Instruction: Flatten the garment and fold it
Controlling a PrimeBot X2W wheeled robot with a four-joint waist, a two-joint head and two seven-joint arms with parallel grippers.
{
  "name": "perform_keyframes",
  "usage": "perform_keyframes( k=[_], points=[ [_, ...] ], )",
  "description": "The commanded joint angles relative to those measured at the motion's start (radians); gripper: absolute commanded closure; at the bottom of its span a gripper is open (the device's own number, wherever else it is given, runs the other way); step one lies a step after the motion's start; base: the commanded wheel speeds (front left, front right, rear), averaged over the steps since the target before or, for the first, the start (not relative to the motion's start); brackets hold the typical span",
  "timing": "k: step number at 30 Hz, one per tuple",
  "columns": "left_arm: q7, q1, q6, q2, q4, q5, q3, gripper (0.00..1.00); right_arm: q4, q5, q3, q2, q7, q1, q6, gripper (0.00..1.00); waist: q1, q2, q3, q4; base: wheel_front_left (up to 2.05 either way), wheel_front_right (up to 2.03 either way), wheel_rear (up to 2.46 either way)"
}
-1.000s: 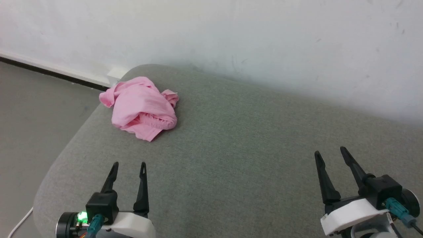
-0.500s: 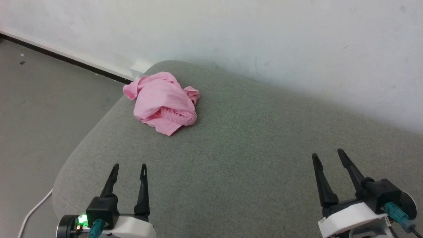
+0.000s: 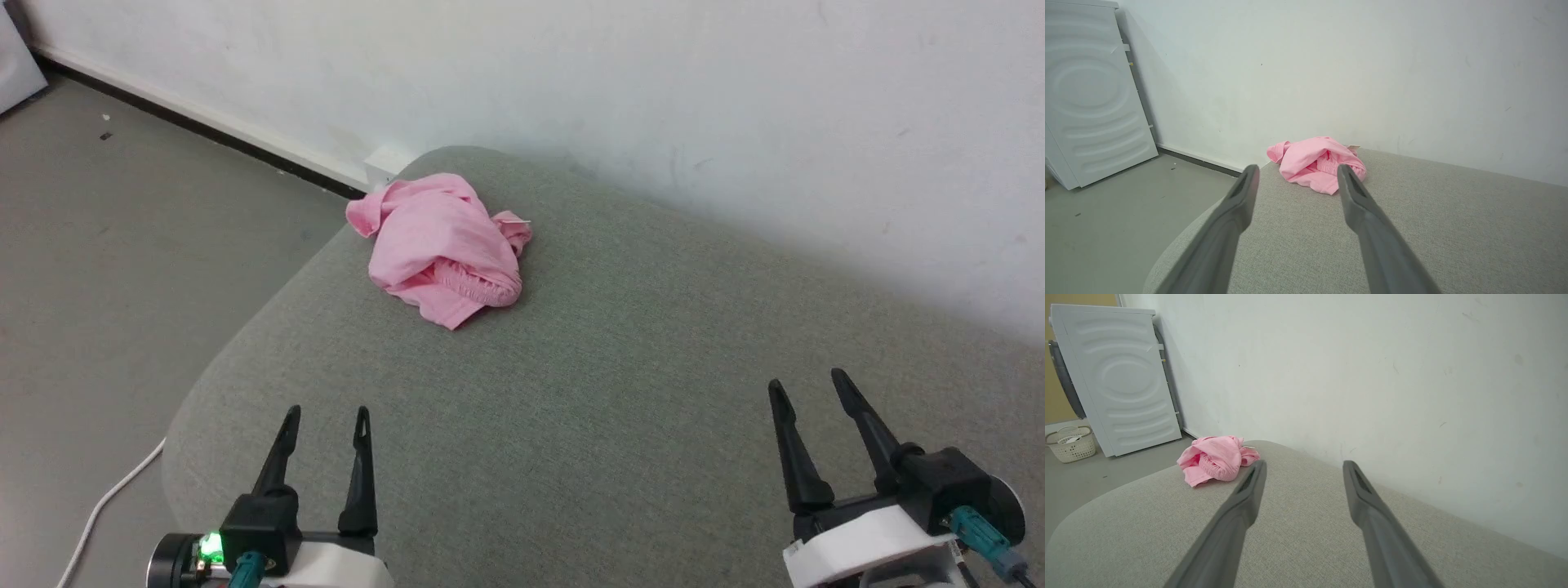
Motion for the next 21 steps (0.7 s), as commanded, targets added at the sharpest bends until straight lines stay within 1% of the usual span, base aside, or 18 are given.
perform_keyframes(
  k=[1, 21],
  points=[
    [-0.011, 0.020, 0.009, 0.003, -0.004, -0.003, -0.004, 0.00, 0.003, 0.010, 0.002, 0.003, -0.011, 0.014, -0.002, 0.00, 0.0000, -0.0001, 0.000, 0.014, 0.00, 0.00, 0.00],
    [-0.053, 0.041, 0.027, 0.004, -0.016, -0.008, -0.019, 0.00, 0.009, 0.025, 0.008, 0.004, -0.053, 0.023, -0.002, 0.00, 0.0000, -0.0001, 0.006, 0.107, 0.00, 0.00, 0.00]
  ],
)
